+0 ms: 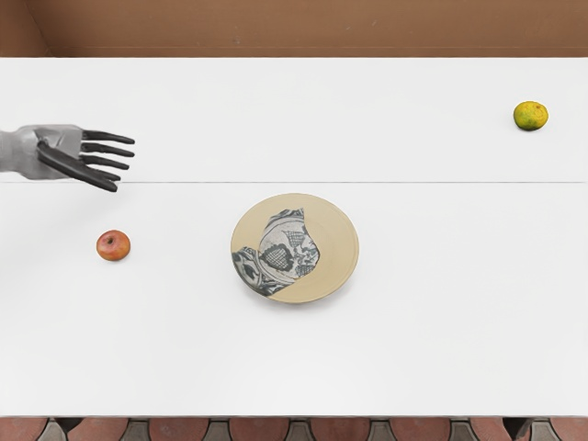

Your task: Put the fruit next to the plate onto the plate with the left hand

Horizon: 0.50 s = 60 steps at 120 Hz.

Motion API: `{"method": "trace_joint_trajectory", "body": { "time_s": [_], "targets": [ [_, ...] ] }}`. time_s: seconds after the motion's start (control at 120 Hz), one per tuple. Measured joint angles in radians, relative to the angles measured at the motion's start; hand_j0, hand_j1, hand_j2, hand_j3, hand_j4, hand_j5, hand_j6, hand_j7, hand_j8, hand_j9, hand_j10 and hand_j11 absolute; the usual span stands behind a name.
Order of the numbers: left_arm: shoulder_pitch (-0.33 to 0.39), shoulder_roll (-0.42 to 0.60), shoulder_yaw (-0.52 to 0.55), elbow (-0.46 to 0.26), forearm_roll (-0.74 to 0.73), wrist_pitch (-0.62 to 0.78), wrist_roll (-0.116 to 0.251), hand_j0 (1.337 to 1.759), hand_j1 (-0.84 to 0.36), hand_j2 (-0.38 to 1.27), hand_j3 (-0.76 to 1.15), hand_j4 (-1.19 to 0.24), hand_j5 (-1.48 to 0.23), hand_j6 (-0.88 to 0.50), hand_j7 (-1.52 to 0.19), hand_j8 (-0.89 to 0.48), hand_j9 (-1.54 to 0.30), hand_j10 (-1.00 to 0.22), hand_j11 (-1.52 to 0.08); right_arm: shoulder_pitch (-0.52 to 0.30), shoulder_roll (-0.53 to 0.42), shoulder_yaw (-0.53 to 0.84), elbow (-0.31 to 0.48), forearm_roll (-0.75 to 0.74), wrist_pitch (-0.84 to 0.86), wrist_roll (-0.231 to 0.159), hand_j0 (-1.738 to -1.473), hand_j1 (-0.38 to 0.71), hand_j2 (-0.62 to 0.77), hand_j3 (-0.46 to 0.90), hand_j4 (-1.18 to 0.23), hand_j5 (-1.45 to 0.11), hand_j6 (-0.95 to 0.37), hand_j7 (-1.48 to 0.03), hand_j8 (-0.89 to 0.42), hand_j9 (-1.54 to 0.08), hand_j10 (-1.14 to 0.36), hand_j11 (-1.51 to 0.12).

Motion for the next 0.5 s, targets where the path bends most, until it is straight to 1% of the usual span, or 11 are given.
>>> {"method": "trace_joint_trajectory", "body": {
  "time_s": [0.092,0.183,0.225,0.275,0.333,0.433,0.5],
  "targets": [
    [-0.005,-0.002,0.001,-0.001,0.017,0.000,0.001,1.658,0.06,0.05,0.00,-0.24,-0.32,-0.24,-0.32,-0.24,-0.32,-0.24,-0.32,0.000,0.000,0.000,0.000,0.000,0.000,0.001,-1.658,-0.31,-0.01,0.00,-0.03,-0.04,-0.03,-0.04,-0.03,-0.04,-0.03,-0.04],
    [-0.069,0.000,0.001,-0.003,0.116,0.000,0.002,1.658,0.06,0.05,0.00,-0.24,-0.32,-0.24,-0.32,-0.24,-0.32,-0.24,-0.32,-0.005,0.000,-0.001,0.001,0.000,0.000,-0.003,-1.658,-0.31,-0.01,0.00,-0.03,-0.04,-0.03,-0.04,-0.03,-0.04,-0.03,-0.04],
    [-0.098,-0.001,0.001,-0.018,0.166,0.000,0.022,1.658,0.06,0.05,0.00,-0.24,-0.32,-0.24,-0.32,-0.24,-0.32,-0.24,-0.32,-0.006,0.000,-0.002,0.001,0.000,0.000,-0.005,-1.658,-0.31,-0.01,0.00,-0.03,-0.04,-0.03,-0.04,-0.03,-0.04,-0.03,-0.04],
    [-0.131,-0.002,0.001,-0.048,0.248,0.000,0.053,1.658,0.06,0.05,0.00,-0.24,-0.32,-0.24,-0.32,-0.24,-0.32,-0.24,-0.32,-0.007,0.000,-0.002,0.002,0.000,0.000,-0.006,-1.658,-0.31,-0.01,0.00,-0.03,-0.04,-0.03,-0.04,-0.03,-0.04,-0.03,-0.04],
    [-0.159,-0.002,0.001,-0.092,0.351,0.000,0.076,1.658,0.06,0.05,0.00,-0.25,-0.32,-0.25,-0.32,-0.25,-0.32,-0.24,-0.32,-0.008,0.000,-0.002,0.002,0.000,0.000,-0.006,-1.658,-0.31,-0.01,0.00,-0.03,-0.04,-0.03,-0.04,-0.03,-0.04,-0.03,-0.04],
    [-0.182,-0.001,0.001,-0.181,0.514,0.000,0.095,1.658,0.06,0.05,0.00,-0.25,-0.32,-0.25,-0.32,-0.25,-0.32,-0.25,-0.32,-0.008,0.000,-0.002,0.002,0.000,0.000,-0.007,-1.658,-0.31,-0.01,0.00,-0.03,-0.04,-0.03,-0.04,-0.03,-0.04,-0.03,-0.04],
    [-0.180,0.011,0.001,-0.235,0.593,0.000,0.101,1.658,0.06,0.05,0.00,-0.25,-0.32,-0.25,-0.32,-0.25,-0.32,-0.25,-0.32,-0.009,0.000,-0.002,0.002,0.000,0.000,-0.007,-1.658,-0.31,-0.01,0.00,-0.03,-0.04,-0.03,-0.04,-0.03,-0.04,-0.03,-0.04]
  ]
}}
